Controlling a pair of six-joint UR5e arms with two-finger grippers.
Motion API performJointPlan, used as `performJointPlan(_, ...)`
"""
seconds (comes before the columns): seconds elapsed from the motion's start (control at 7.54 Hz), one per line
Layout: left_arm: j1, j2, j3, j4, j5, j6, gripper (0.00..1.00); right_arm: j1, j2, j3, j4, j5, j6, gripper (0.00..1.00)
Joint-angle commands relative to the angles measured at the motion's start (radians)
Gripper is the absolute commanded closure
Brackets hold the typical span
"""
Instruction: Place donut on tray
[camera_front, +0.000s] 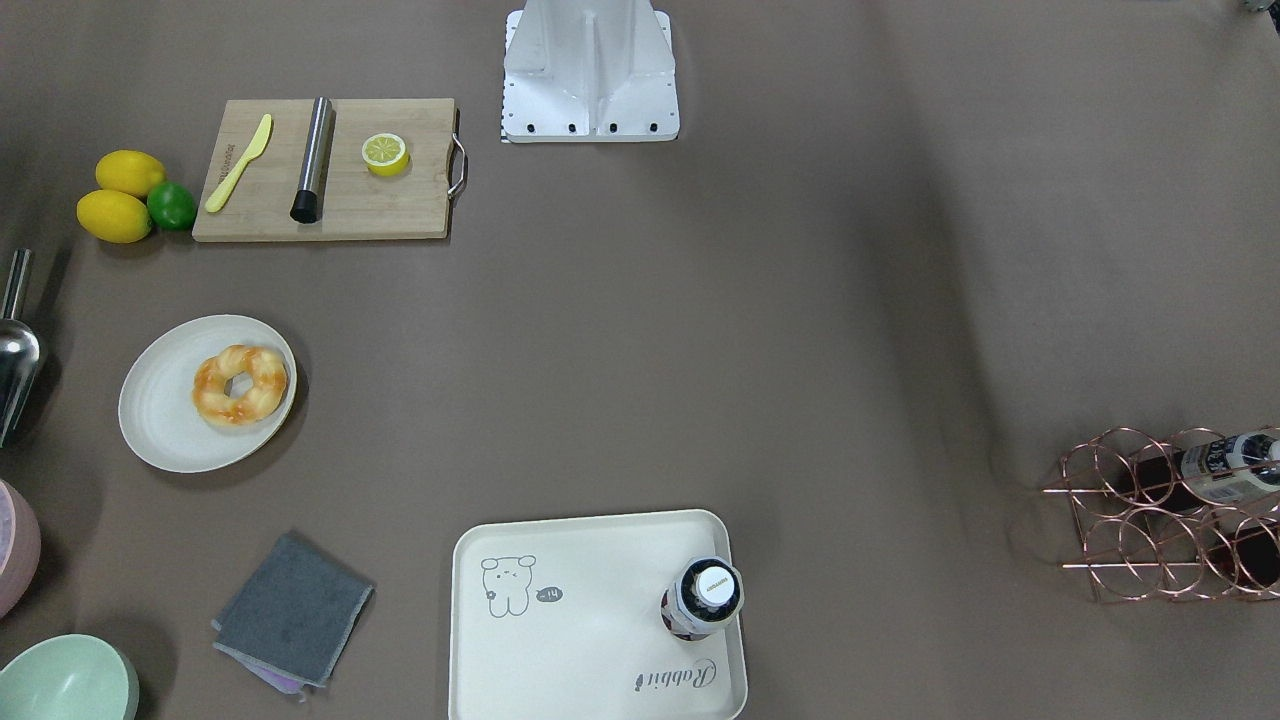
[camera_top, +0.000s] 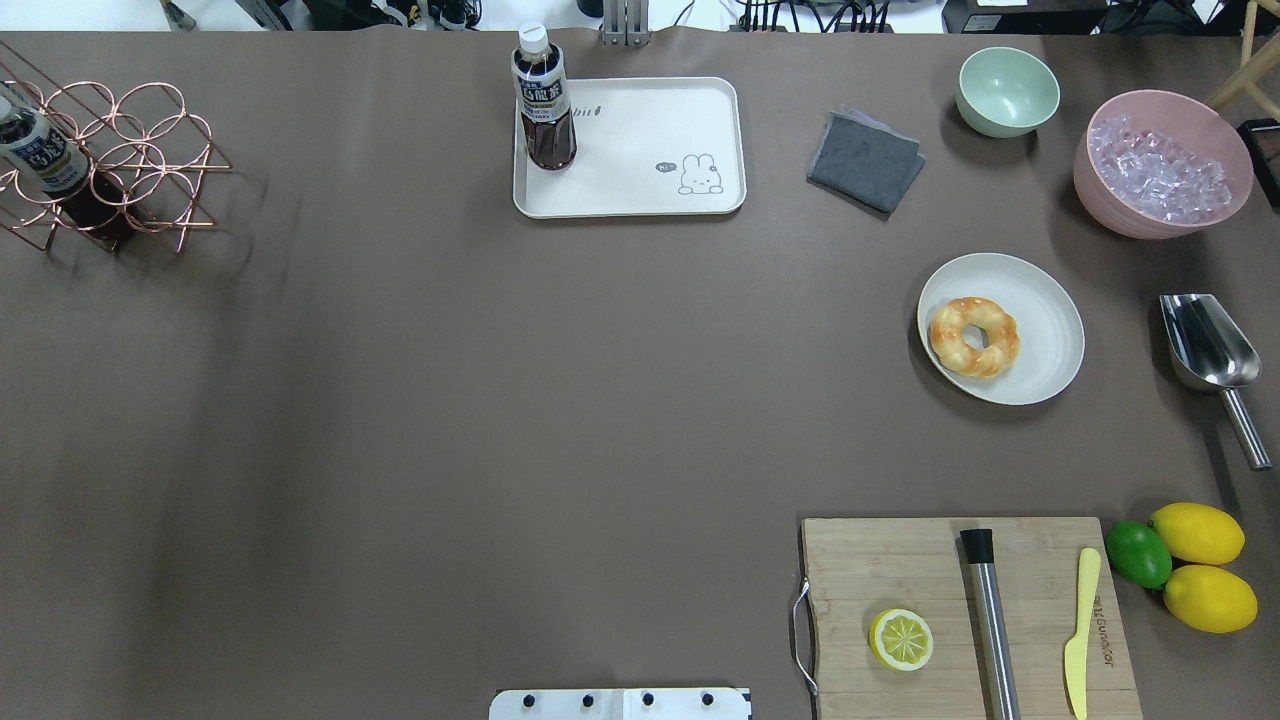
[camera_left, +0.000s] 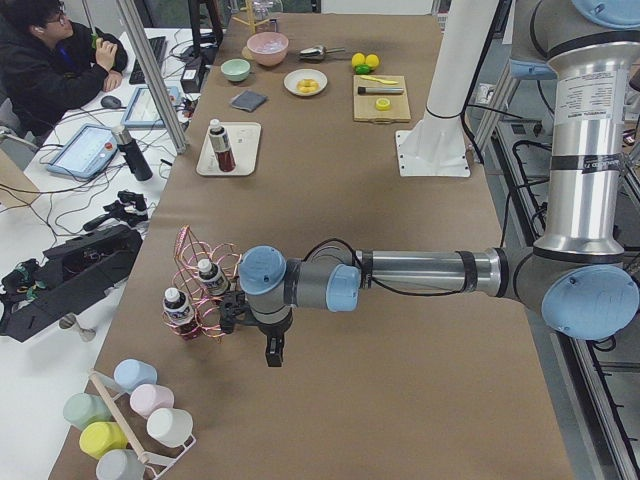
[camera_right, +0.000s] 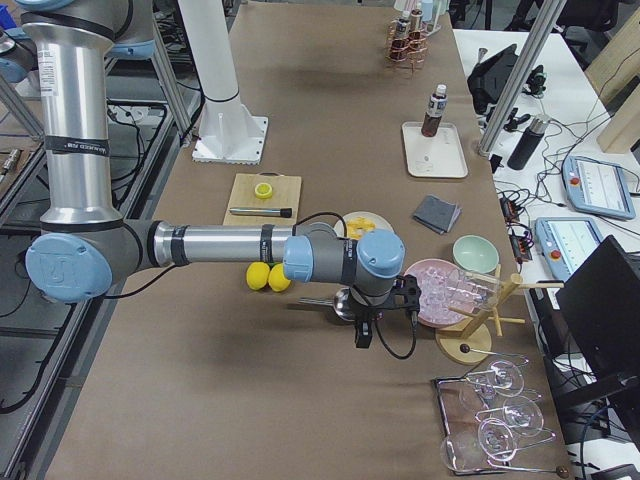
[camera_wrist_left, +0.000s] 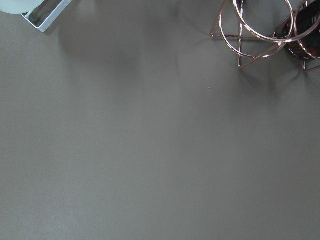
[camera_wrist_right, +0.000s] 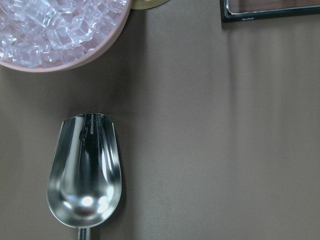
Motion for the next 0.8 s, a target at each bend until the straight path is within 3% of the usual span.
performJointPlan(0.0, 0.000, 0.000, 0.000, 0.000, 0.000, 0.000, 0.02, 0.001, -0.002, 0.003, 0.000, 0.003, 0.003, 0.00)
performJointPlan(0.66, 0.000, 0.000, -0.001, 0.000, -0.001, 0.000, 0.02, 0.002, -0.004, 0.078, 0.000, 0.024, 0.011, 0.00)
